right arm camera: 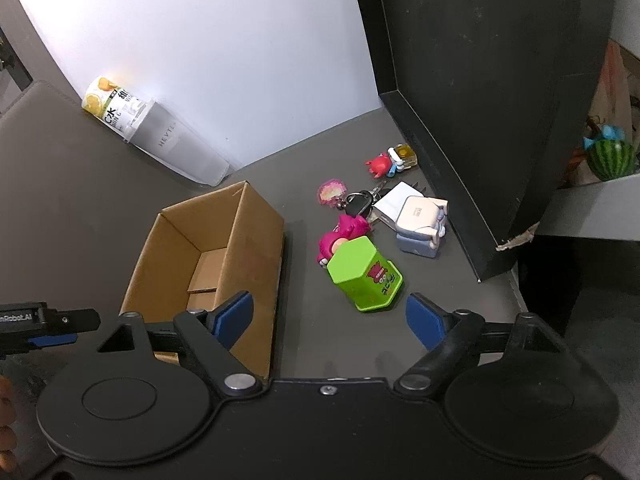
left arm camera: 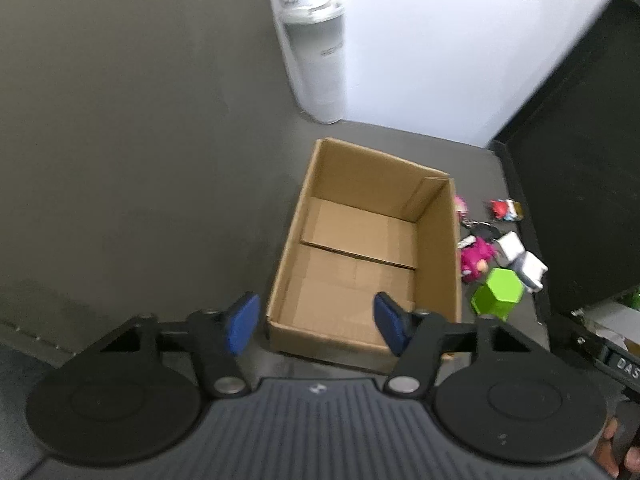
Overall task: Organize rigid objects
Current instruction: 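Move the right gripper to the lime-green hexagonal container and close on it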
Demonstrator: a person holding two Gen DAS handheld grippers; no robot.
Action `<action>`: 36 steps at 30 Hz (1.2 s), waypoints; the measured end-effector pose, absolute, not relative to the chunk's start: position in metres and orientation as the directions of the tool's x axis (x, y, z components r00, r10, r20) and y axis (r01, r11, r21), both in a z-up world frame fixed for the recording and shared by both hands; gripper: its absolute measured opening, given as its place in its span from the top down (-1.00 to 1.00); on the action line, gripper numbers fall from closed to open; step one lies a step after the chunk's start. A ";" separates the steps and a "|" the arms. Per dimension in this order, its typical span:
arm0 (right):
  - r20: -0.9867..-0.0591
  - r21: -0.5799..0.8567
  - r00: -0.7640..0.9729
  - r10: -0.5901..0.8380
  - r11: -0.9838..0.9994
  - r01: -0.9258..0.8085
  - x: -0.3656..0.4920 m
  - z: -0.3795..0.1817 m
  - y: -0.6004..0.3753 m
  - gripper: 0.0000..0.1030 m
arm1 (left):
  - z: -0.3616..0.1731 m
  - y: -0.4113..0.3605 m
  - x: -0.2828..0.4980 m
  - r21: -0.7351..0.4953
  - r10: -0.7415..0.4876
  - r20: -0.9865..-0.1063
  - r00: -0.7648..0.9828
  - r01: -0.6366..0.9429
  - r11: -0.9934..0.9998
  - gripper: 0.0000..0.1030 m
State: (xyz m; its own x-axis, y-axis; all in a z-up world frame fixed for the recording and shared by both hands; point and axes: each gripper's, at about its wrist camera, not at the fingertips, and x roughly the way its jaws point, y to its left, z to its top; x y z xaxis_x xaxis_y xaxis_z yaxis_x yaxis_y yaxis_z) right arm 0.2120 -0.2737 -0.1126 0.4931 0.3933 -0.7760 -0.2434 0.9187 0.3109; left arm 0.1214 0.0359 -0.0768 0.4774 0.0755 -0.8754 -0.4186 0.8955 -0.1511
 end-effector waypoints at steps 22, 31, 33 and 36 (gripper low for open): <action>-0.834 0.096 0.479 0.273 0.928 -0.361 0.255 -0.165 -0.236 -0.54 | -0.135 0.057 0.156 -0.078 0.121 -0.931 0.343 -0.514 0.854 0.63; -0.838 -0.006 0.500 0.217 0.913 -0.407 0.268 -0.178 -0.223 -0.53 | -0.146 0.056 0.165 -0.076 0.114 -0.937 0.330 -0.511 0.856 0.75; -0.835 -0.020 0.507 0.216 0.907 -0.420 0.271 -0.181 -0.221 -0.53 | -0.145 0.055 0.163 -0.076 0.113 -0.938 0.328 -0.512 0.856 0.75; -0.828 -0.033 0.515 0.220 0.899 -0.437 0.274 -0.183 -0.219 -0.53 | -0.145 0.053 0.161 -0.074 0.112 -0.938 0.327 -0.506 0.859 0.76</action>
